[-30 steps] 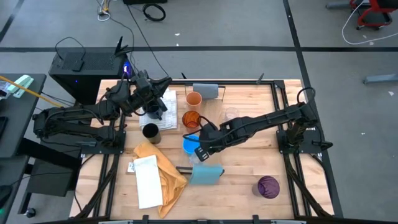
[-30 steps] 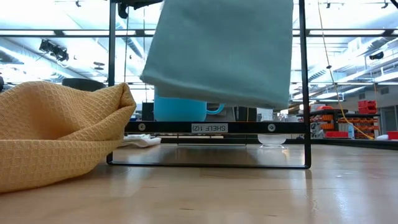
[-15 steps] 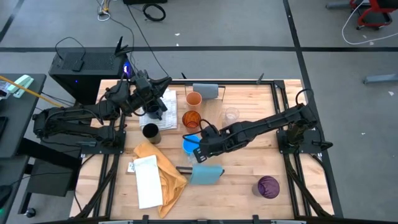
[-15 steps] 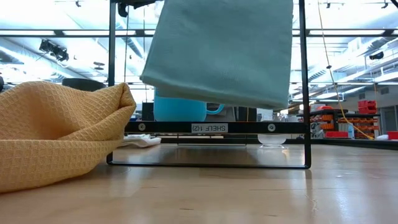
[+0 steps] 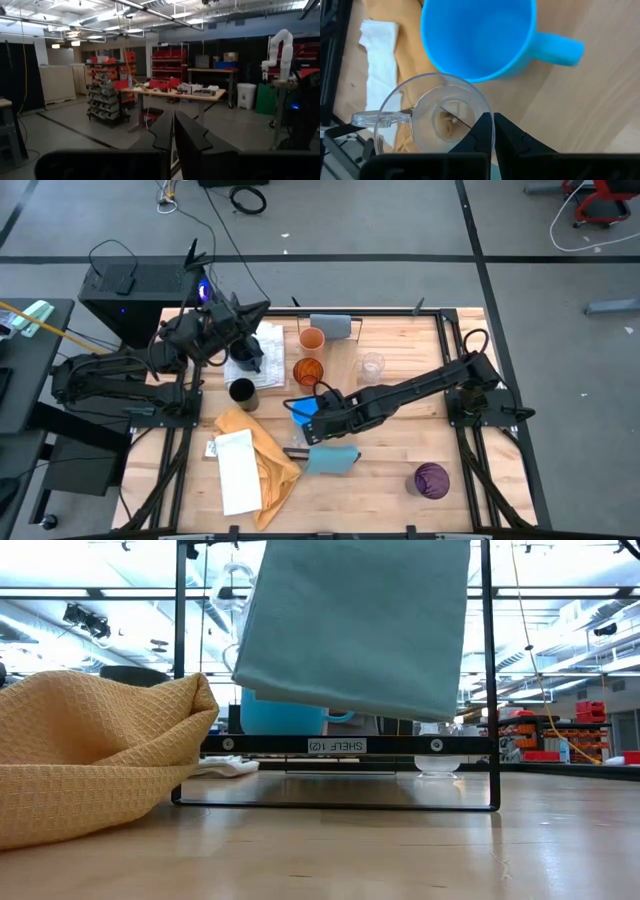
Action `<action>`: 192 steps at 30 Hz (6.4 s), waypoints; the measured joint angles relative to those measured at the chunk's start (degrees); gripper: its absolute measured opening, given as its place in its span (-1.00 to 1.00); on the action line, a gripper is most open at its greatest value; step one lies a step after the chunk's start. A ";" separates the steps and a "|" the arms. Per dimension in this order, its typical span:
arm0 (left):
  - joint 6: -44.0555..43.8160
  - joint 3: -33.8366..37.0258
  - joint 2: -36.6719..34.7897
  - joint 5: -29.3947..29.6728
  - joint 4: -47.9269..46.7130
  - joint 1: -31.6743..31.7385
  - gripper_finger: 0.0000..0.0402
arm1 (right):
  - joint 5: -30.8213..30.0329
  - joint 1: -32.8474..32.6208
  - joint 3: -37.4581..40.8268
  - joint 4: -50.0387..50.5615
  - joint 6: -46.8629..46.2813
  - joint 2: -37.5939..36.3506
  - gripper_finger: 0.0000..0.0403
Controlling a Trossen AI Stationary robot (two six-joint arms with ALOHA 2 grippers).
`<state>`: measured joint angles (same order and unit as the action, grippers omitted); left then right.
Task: Stack small to large cups/mugs on shelf
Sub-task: Put the transparent mug on the shelf, then put the purple cup on the shelf
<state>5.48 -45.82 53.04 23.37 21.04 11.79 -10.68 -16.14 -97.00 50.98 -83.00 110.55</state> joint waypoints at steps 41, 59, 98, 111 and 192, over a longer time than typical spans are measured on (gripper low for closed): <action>0.00 0.02 -0.74 -0.04 -0.32 0.00 -0.84 | -1.45 -0.57 -0.01 2.98 2.39 2.18 -0.92; -0.24 0.02 -0.74 -0.06 -0.35 -0.02 -0.82 | -2.27 -0.57 0.01 0.16 3.76 2.29 -0.89; -0.24 0.02 -0.74 -0.06 -0.35 -0.02 -0.82 | -0.21 -0.57 0.01 -1.88 3.69 2.27 -0.64; -0.22 0.02 -0.72 -0.06 -0.40 -0.02 -0.86 | 0.44 -0.86 0.01 -3.01 4.96 2.24 -0.59; -1.85 0.04 -0.61 -11.20 -2.95 -0.17 -0.84 | 9.70 -43.33 30.41 21.11 15.86 -40.20 -0.47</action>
<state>3.62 -45.78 52.42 12.16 18.09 11.62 -0.97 -59.47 -66.59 72.09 -67.15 70.35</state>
